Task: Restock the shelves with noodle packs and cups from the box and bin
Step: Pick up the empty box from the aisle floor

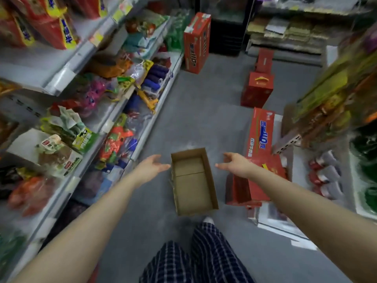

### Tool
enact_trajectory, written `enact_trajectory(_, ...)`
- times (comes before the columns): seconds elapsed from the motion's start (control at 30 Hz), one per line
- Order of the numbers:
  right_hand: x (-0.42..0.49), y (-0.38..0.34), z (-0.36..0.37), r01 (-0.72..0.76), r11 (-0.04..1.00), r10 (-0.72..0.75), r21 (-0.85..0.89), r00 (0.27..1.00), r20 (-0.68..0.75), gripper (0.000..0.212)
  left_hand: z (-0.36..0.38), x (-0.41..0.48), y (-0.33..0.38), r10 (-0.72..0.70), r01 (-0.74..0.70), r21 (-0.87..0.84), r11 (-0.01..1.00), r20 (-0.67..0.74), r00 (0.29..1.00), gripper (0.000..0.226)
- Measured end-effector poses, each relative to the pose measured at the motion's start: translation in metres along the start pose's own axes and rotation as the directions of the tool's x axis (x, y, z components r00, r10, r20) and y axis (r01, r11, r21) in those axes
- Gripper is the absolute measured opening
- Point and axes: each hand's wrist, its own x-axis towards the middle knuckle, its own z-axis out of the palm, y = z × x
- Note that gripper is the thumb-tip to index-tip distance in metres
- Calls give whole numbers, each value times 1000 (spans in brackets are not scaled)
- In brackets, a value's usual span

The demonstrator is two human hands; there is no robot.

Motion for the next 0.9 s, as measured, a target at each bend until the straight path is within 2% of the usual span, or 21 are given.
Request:
enact_trajectory(0.13,55,13,1,-43,999,42,20,998,44,80,15,51,-11,-99,100,-41,994,20,995,79)
enact_trajectory(0.23,103,40,14,-45,999,46,-19,997,58,85,39,100,-33,-168,171,-104,980,39,985,72)
enact_trajectory(0.37,184,123,51,-112,993,110,37,993,52,110,72,169,-85,-273,279,-131,951,65,960,80)
enact_trajectory(0.4,203,147,62,-135,990,132,47,989,60,105,81,183,-100,-299,303,-126,945,50,953,83)
enact_trajectory(0.47,220,161,76,-185,982,184,43,983,27,77,99,217,-135,-334,334,-108,936,18,942,81)
enact_trajectory(0.53,245,175,92,-218,975,218,39,976,-10,56,113,247,-166,-332,331,-85,940,11,943,53)
enact_trajectory(0.57,260,186,101,-225,974,226,38,974,-8,54,120,260,-181,-337,337,-84,938,11,941,41)
enact_trajectory(0.6,274,193,110,-228,973,228,45,974,-5,59,127,274,-194,-344,343,-94,935,10,939,40)
enact_trajectory(0.7,320,225,139,-275,960,276,44,961,-10,92,150,316,-237,-363,365,-90,927,39,931,66)
enact_trajectory(0.73,334,232,149,-281,958,282,54,960,-2,96,156,329,-251,-377,380,-88,921,49,925,64)
enact_trajectory(0.83,367,243,176,-323,946,323,-5,946,5,91,179,360,-287,-445,449,-79,890,70,893,50)
enact_trajectory(0.9,386,254,194,-341,940,342,-29,940,23,86,193,374,-308,-478,486,-67,871,110,871,74)
